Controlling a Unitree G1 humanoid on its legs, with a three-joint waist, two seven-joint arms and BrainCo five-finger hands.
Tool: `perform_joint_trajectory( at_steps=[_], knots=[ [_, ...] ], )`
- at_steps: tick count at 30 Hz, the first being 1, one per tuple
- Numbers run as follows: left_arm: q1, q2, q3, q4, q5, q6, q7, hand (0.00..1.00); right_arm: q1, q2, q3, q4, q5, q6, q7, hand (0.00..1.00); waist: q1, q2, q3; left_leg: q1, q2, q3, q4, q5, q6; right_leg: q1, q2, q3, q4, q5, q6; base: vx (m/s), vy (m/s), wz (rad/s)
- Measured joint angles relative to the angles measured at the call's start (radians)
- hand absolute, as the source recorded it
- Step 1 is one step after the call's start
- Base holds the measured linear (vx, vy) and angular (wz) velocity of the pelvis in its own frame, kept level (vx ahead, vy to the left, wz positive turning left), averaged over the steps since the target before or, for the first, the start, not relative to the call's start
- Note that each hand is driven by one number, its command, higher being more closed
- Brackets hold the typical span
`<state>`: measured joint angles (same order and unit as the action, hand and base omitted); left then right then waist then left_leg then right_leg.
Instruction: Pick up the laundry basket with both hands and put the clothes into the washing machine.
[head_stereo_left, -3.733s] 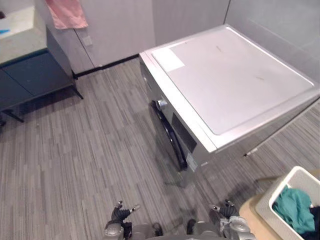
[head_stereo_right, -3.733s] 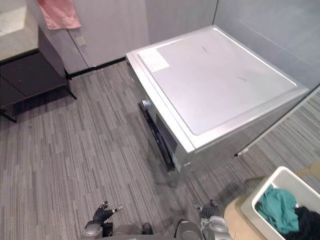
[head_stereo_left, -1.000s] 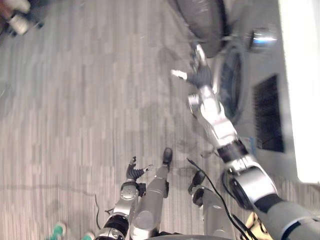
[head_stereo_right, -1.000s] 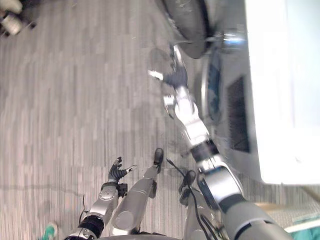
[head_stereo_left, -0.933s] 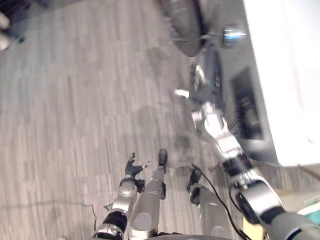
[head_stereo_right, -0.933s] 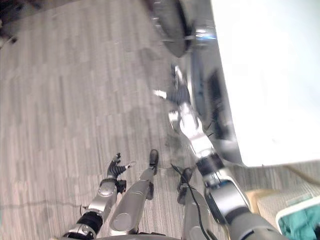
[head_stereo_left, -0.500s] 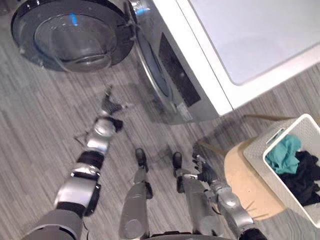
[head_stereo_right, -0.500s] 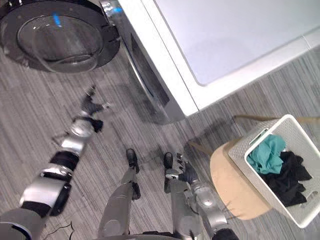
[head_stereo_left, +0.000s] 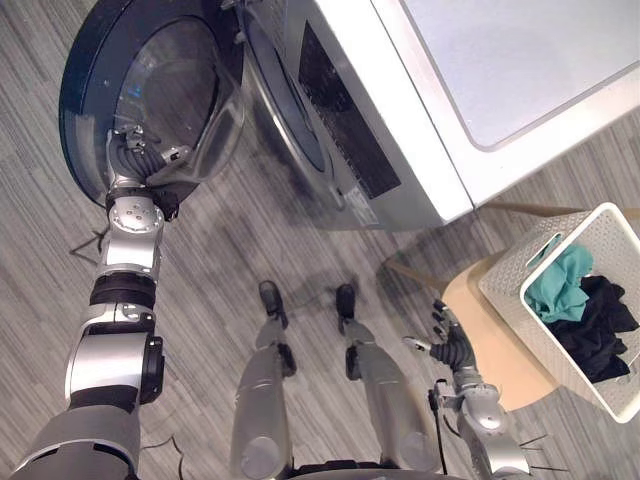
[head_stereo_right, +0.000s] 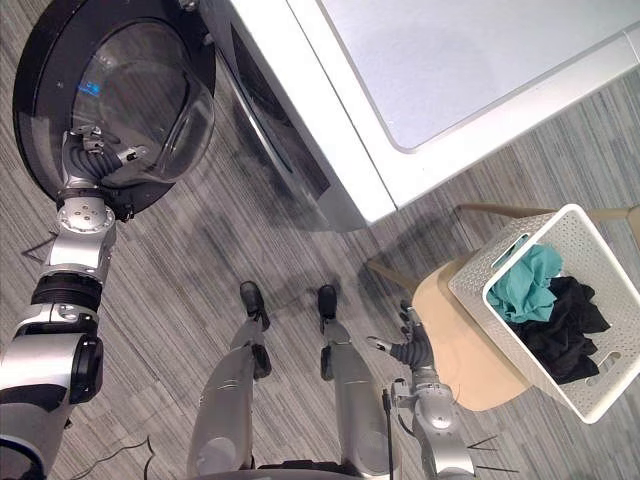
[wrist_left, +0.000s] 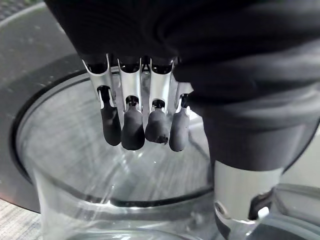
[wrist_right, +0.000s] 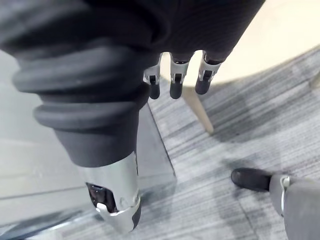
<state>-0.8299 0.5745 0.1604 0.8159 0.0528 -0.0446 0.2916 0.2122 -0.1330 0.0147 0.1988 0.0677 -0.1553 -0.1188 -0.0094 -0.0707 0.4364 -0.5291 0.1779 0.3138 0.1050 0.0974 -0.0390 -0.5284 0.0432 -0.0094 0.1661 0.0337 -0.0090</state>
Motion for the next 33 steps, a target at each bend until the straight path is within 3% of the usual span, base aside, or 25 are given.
perform_joint_trajectory(
  at_steps=[4, 8, 14, 21, 23, 27, 30, 31, 32, 33],
  knots=[
    [0.015, 0.0, 0.088, -0.001, 0.007, 0.015, 0.022, 0.0, 0.015, 0.013, -0.037, -0.003, 0.0, 0.0, -0.015, 0.0, 0.006, 0.0, 0.0, -0.019, 0.006, -0.013, 0.028, -0.012, 0.001, 0.004, 0.0, -0.016, -0.004, 0.0, 0.0, 0.03, -0.023, 0.09],
    [0.11, -0.032, 0.088, -0.06, 0.007, 0.019, 0.04, 0.0, 0.014, 0.039, -0.058, -0.008, -0.001, 0.0, -0.027, 0.0, 0.026, 0.0, 0.0, 0.002, 0.013, -0.011, 0.062, -0.033, 0.0, 0.044, -0.001, -0.028, 0.001, -0.012, -0.002, 0.04, -0.017, 0.11],
    [0.449, -0.186, 0.04, -0.261, 0.01, 0.004, 0.038, 0.0, 0.017, 0.048, -0.073, -0.007, -0.04, 0.011, -0.037, 0.0, 0.028, 0.005, -0.009, 0.136, -0.002, 0.003, 0.088, -0.106, -0.001, 0.154, -0.029, -0.041, 0.093, -0.107, 0.003, 0.02, 0.004, 0.11],
    [0.826, -0.386, -0.052, -0.311, 0.009, -0.022, -0.035, 0.0, 0.028, 0.049, -0.143, 0.17, -0.097, 0.052, -0.033, 0.0, 0.031, 0.037, -0.178, 0.293, -0.037, 0.035, 0.041, -0.12, -0.005, 0.286, -0.057, -0.038, 0.087, -0.164, 0.022, 0.17, 0.005, 0.03],
    [0.897, -0.422, -0.089, -0.258, 0.01, -0.032, -0.084, 0.0, 0.023, 0.049, -0.167, 0.255, -0.118, 0.073, -0.032, 0.0, 0.029, 0.06, -0.235, 0.366, -0.043, 0.048, 0.006, -0.123, -0.009, 0.343, -0.057, -0.028, 0.069, -0.164, 0.023, 0.17, 0.002, -0.18],
    [0.93, -0.463, -0.089, -0.131, 0.034, -0.031, -0.12, 0.0, 0.011, 0.057, -0.173, 0.31, -0.12, 0.095, -0.032, 0.0, 0.026, 0.071, -0.277, 0.447, -0.036, 0.117, -0.007, -0.134, -0.023, 0.388, -0.042, 0.045, 0.05, -0.163, 0.024, 0.08, -0.002, -0.59],
    [0.948, -0.493, -0.078, -0.031, 0.056, -0.029, -0.126, 0.0, -0.018, 0.066, -0.173, 0.369, -0.128, 0.098, -0.033, 0.0, 0.021, 0.08, -0.291, 0.504, -0.013, 0.235, -0.017, -0.15, -0.038, 0.384, -0.002, 0.141, 0.017, -0.116, 0.041, -0.03, -0.005, -1.32],
    [0.949, -0.497, -0.078, 0.007, 0.066, -0.028, -0.134, 0.0, -0.046, 0.069, -0.172, 0.419, -0.13, 0.101, -0.034, 0.0, 0.02, 0.084, -0.295, 0.523, 0.023, 0.302, -0.017, -0.153, -0.041, 0.383, 0.012, 0.127, -0.032, -0.076, 0.062, -0.07, -0.036, -1.37],
    [0.953, -0.494, -0.076, 0.017, 0.07, -0.027, -0.136, 0.0, -0.058, 0.073, -0.172, 0.439, -0.13, 0.103, -0.035, 0.0, 0.02, 0.076, -0.297, 0.532, 0.027, 0.343, -0.016, -0.154, -0.041, 0.381, -0.008, 0.041, -0.048, -0.098, 0.056, -0.1, -0.06, -1.81],
    [0.959, -0.495, -0.071, 0.042, 0.077, -0.018, -0.137, 0.0, -0.088, 0.074, -0.172, 0.481, -0.13, 0.107, -0.037, 0.0, -0.004, 0.074, -0.299, 0.553, 0.051, 0.435, 0.004, -0.175, -0.042, 0.367, -0.083, -0.235, -0.034, -0.142, 0.007, -0.09, -0.044, -1.46]
  ],
)
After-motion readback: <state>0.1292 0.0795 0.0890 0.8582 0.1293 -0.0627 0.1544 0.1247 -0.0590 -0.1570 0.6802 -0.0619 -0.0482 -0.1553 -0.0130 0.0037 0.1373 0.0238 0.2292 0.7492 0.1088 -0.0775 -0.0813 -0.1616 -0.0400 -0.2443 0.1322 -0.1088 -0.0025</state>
